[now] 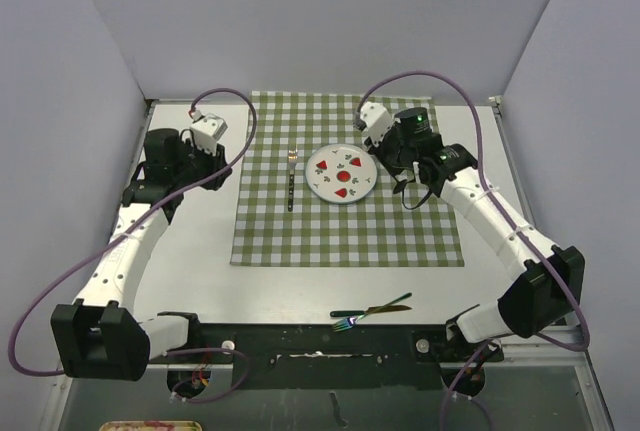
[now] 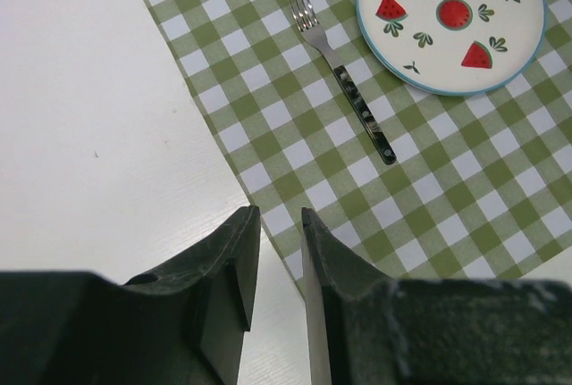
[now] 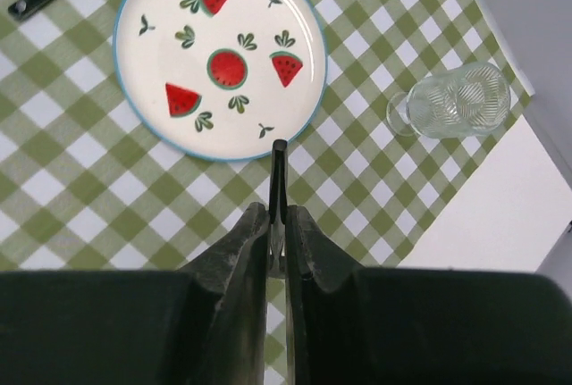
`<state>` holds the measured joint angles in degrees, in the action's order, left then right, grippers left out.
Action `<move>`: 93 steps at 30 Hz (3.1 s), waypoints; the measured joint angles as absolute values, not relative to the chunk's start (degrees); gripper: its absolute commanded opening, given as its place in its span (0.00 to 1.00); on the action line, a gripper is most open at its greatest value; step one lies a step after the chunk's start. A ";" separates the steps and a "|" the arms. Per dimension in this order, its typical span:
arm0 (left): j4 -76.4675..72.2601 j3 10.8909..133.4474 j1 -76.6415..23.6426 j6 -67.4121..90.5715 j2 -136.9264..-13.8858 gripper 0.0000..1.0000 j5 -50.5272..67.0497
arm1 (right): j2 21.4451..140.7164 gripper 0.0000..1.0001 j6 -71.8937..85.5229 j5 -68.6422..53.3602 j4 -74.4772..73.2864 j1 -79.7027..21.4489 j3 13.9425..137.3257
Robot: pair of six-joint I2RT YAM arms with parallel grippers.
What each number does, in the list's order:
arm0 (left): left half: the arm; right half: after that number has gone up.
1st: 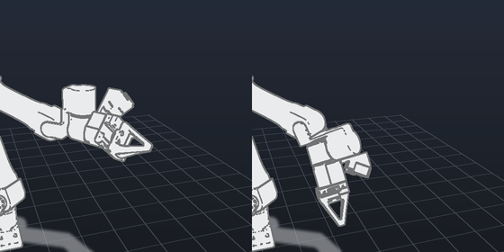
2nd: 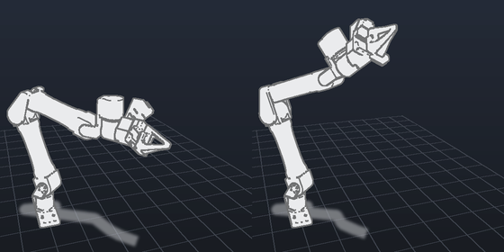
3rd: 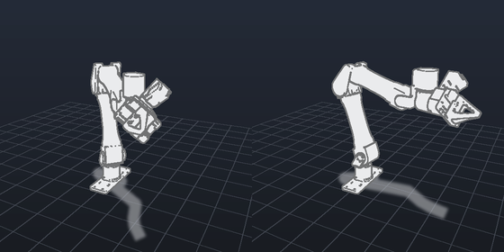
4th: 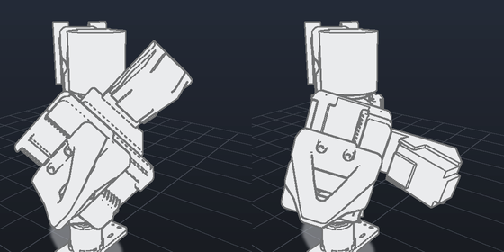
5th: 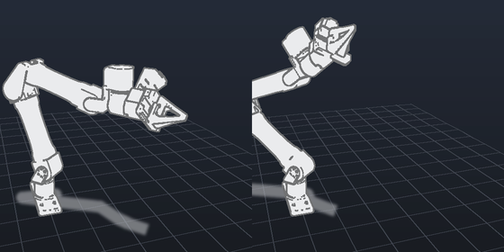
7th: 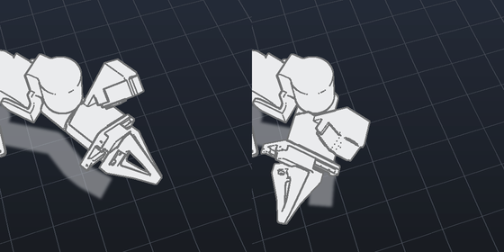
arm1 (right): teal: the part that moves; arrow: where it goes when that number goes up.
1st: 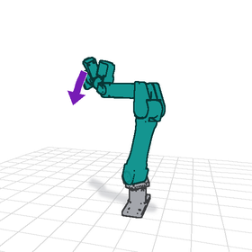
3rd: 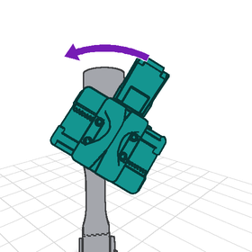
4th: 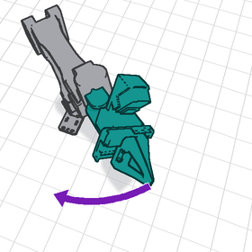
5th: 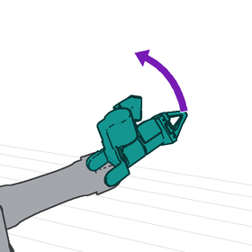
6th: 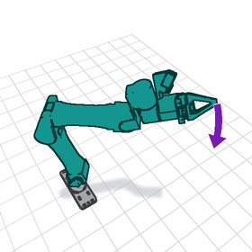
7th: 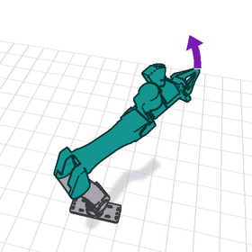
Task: Set the dinner table for one person
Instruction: Place the spoon on the napkin.
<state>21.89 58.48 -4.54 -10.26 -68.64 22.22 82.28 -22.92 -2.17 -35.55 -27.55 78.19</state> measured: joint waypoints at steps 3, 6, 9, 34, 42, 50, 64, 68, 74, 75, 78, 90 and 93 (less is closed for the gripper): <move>20.60 58.33 -4.45 -9.85 -68.95 0.24 21.89 | 82.30 0.00 -18.11 -2.61 -30.39 -25.50 75.94; 19.25 57.76 -4.40 -9.56 -69.69 0.23 21.65 | 82.43 0.00 -13.65 -3.16 -26.50 -23.51 75.22; 18.81 57.49 -4.38 -9.34 -70.91 0.23 21.63 | 82.83 0.00 -9.74 -3.11 -21.87 -21.06 75.05; 12.27 54.87 -4.38 -7.70 -75.07 0.22 23.03 | 89.34 0.00 6.59 -6.50 8.75 -10.87 63.13; 10.31 53.74 -4.40 -7.77 -75.11 0.22 24.01 | 93.51 0.00 6.04 -7.62 12.21 -10.81 63.13; 9.58 53.71 -4.51 -7.94 -76.05 0.22 24.27 | 95.94 0.00 2.55 -7.99 14.46 -10.79 63.16; 8.43 53.71 -5.56 -7.97 -78.11 0.22 24.53 | 99.02 0.00 -2.55 -7.14 18.83 -10.09 63.53; 8.27 53.71 -6.07 -7.97 -78.98 0.22 24.51 | 99.29 0.00 -3.09 -6.83 20.45 -10.02 63.53; 8.29 53.71 -6.92 -7.99 -79.85 0.21 24.51 | 99.94 0.00 -3.05 -6.63 22.94 -9.50 63.53; 8.29 53.74 -7.11 -8.03 -79.96 0.21 24.51 | 100.27 0.00 -2.92 -6.63 23.22 -9.39 63.53; 8.32 53.76 -7.57 -8.19 -80.38 0.21 24.51 | 101.47 0.00 -2.35 -6.63 23.24 -8.88 63.53; 8.40 54.76 -9.34 -9.43 -82.00 0.21 24.38 | 102.02 0.00 -0.23 -6.72 23.31 -8.23 63.66; 8.54 55.07 -10.00 -9.74 -82.41 0.21 24.23 | 102.02 0.00 0.03 -7.01 23.24 -8.23 63.66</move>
<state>8.54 55.07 -10.00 -9.74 -82.41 24.23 102.02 0.03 -7.01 23.24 -8.23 63.66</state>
